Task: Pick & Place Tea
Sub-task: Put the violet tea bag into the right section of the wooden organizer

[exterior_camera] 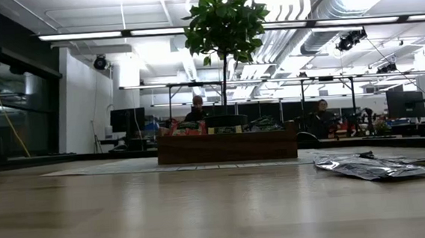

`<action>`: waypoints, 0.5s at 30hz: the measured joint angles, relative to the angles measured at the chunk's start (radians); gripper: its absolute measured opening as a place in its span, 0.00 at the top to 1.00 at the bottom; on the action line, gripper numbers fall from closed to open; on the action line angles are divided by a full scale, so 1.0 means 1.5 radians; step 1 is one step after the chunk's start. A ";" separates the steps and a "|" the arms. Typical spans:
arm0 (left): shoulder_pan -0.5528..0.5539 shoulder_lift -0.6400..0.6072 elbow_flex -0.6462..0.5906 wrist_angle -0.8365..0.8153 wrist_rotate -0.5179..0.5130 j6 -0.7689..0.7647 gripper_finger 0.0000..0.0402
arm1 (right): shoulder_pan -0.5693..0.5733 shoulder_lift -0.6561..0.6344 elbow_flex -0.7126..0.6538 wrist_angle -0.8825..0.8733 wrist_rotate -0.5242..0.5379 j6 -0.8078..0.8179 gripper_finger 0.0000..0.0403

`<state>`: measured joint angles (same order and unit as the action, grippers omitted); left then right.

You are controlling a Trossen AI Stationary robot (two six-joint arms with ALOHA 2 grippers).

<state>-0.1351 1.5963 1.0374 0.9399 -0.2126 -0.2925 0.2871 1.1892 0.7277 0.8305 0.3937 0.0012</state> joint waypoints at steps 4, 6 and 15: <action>0.004 0.000 0.000 0.001 0.009 0.000 0.96 | 0.000 0.000 0.000 -0.005 0.012 -0.001 1.00; 0.007 0.000 0.000 0.000 0.008 0.000 0.96 | 0.000 0.000 0.000 -0.005 0.017 -0.005 1.00; 0.009 0.000 0.000 -0.023 0.020 0.000 0.99 | 0.001 -0.005 0.000 -0.005 0.066 -0.021 0.89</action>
<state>-0.1223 1.5959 1.0378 0.9052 -0.1830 -0.2928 0.2882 1.1821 0.7277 0.8227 0.4929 -0.0305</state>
